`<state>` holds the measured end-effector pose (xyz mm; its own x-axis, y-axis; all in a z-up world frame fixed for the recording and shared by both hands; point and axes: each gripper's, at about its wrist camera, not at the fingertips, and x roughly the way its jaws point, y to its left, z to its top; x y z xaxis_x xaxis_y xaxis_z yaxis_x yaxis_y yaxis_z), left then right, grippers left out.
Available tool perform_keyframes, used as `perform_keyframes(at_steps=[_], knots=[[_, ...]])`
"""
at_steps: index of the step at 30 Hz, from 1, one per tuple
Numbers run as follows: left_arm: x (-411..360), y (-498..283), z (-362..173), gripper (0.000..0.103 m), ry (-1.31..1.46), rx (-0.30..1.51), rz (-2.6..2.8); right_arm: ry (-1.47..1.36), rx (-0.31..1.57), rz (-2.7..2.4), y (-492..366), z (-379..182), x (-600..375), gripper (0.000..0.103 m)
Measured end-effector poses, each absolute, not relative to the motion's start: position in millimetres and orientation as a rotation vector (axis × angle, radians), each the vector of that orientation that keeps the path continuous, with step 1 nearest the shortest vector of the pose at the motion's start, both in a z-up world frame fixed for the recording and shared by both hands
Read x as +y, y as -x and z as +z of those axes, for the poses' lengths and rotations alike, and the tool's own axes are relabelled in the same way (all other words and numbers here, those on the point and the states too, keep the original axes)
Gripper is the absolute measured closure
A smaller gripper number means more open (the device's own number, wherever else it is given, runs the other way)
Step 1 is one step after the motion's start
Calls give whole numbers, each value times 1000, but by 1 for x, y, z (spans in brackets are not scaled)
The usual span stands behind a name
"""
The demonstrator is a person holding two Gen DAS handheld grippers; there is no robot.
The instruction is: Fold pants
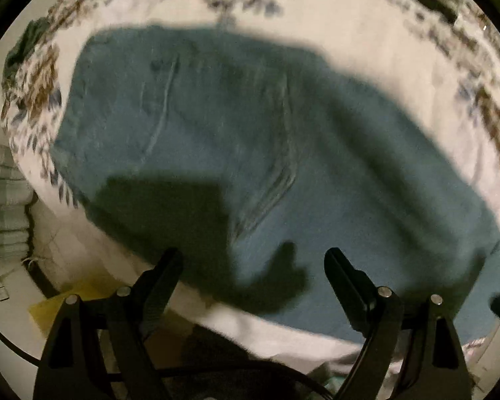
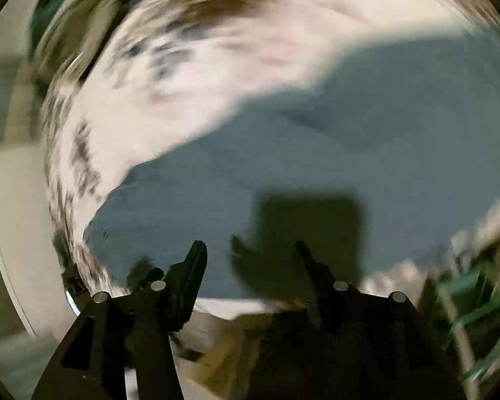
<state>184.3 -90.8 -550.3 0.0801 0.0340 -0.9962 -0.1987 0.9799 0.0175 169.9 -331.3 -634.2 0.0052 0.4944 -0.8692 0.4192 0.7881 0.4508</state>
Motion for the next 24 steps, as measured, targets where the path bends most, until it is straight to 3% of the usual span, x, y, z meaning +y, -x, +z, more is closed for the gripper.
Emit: perform_keyframes(at_steps=[4, 8, 10, 13, 16, 19, 24], knots=[[-93, -209, -551, 16, 81, 1442, 177, -685, 1765, 245, -224, -669, -259, 47], [-77, -226, -586, 16, 42, 1498, 208, -493, 1741, 138, -254, -709, -240, 51], [-71, -228, -598, 13, 63, 1534, 190, -621, 1747, 94, -255, -728, -260, 56], [-73, -225, -597, 13, 52, 1539, 172, -642, 1729, 66, -249, -712, -276, 57], [-69, -226, -594, 13, 81, 1550, 160, -516, 1662, 67, -244, -677, -285, 52], [-55, -223, -590, 13, 120, 1547, 165, -293, 1603, 96, -251, -651, -273, 45], [-55, -228, -595, 13, 98, 1550, 167, 129, 1592, 186, -275, -656, -223, 45]])
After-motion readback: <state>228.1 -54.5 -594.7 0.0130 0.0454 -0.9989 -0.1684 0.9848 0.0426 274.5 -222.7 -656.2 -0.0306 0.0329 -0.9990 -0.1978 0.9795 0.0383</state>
